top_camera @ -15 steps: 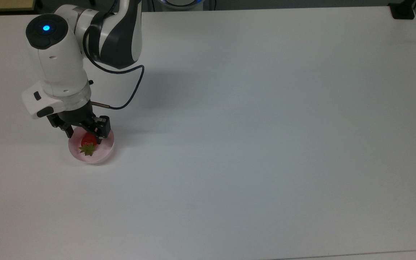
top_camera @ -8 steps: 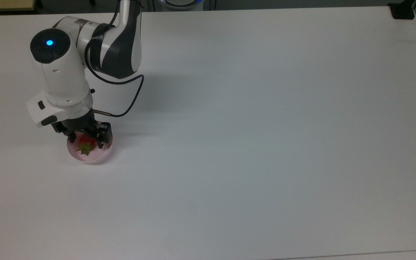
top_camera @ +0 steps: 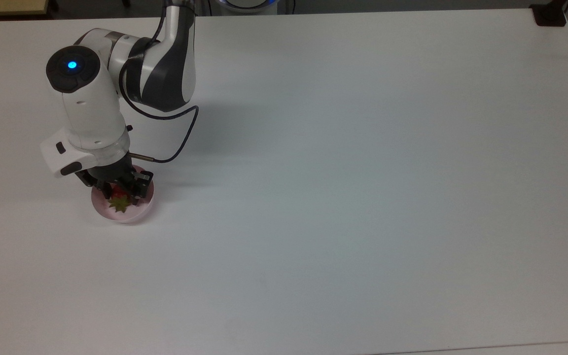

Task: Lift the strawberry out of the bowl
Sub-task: 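Lower the gripper into the bowl and close it on the red strawberry, then lift the strawberry out of the bowl and carry it beside the bowl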

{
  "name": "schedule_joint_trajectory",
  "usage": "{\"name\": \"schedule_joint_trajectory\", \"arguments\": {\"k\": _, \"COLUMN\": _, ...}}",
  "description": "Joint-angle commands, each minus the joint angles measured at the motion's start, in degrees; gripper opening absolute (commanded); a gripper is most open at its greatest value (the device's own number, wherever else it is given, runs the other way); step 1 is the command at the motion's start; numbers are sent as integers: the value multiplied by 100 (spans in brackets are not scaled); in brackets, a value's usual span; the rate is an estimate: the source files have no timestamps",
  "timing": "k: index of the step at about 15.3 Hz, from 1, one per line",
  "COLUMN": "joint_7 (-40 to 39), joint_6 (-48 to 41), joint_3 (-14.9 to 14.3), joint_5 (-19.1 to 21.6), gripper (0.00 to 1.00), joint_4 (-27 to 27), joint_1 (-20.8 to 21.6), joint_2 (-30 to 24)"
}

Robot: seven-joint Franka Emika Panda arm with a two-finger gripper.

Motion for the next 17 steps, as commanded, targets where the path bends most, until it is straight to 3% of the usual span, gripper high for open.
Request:
{"name": "schedule_joint_trajectory", "arguments": {"k": 1, "joint_7": 58, "joint_6": 91, "joint_3": -18, "joint_5": -26, "gripper": 39, "joint_4": -1, "joint_1": 39, "joint_2": -57}}
{"name": "schedule_joint_trajectory", "arguments": {"k": 11, "joint_7": -134, "joint_6": -647, "joint_3": -18, "joint_5": 61, "gripper": 38, "joint_4": 34, "joint_1": -48, "joint_2": -742}}
{"name": "schedule_joint_trajectory", "arguments": {"k": 17, "joint_7": -1320, "joint_6": -612, "joint_3": -26, "joint_5": 0, "gripper": 39, "joint_4": 25, "joint_1": -776, "joint_2": -681}}
